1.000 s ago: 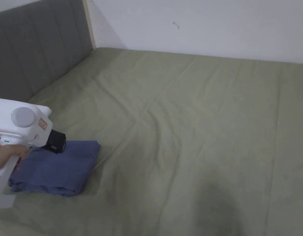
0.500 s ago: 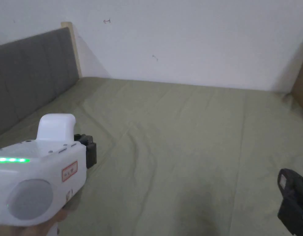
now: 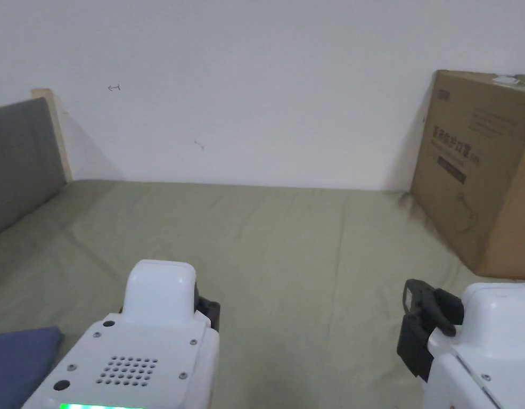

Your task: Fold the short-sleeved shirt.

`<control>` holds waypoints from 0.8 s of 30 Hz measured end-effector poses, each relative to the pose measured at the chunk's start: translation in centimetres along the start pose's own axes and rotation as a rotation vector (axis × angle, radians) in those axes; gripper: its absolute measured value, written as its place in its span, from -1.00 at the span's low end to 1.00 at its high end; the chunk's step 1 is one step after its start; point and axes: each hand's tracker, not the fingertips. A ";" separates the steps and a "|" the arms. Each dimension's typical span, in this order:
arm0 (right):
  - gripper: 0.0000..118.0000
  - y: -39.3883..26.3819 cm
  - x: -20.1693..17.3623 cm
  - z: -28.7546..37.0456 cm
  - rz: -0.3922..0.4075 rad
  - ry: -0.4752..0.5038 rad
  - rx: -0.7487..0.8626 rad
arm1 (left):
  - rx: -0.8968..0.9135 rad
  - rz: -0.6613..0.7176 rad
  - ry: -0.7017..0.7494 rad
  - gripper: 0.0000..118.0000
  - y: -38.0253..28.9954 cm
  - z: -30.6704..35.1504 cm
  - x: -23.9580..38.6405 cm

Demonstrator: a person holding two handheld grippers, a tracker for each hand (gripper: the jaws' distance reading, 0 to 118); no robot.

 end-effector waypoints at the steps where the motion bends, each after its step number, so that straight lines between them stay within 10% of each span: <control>1: -1.00 0.0 0.1 0.2 -0.001 -0.007 0.004 | 0.007 -0.026 0.000 -1.00 0.0 0.1 0.2; 6: -0.98 0.3 0.9 0.6 -0.038 0.004 0.005 | 0.016 0.039 -0.014 -0.69 0.4 0.7 0.4; 8: -0.40 0.5 1.0 0.8 -0.051 0.009 0.008 | -0.001 0.035 -0.021 0.53 0.5 0.7 0.5; 10: 0.83 0.5 1.1 0.8 -0.053 0.017 0.011 | -0.020 0.037 -0.039 1.00 0.4 0.8 0.5; 24: 1.00 2.2 2.0 1.5 -0.059 -0.020 0.073 | -0.083 0.048 -0.079 1.00 3.3 2.6 1.9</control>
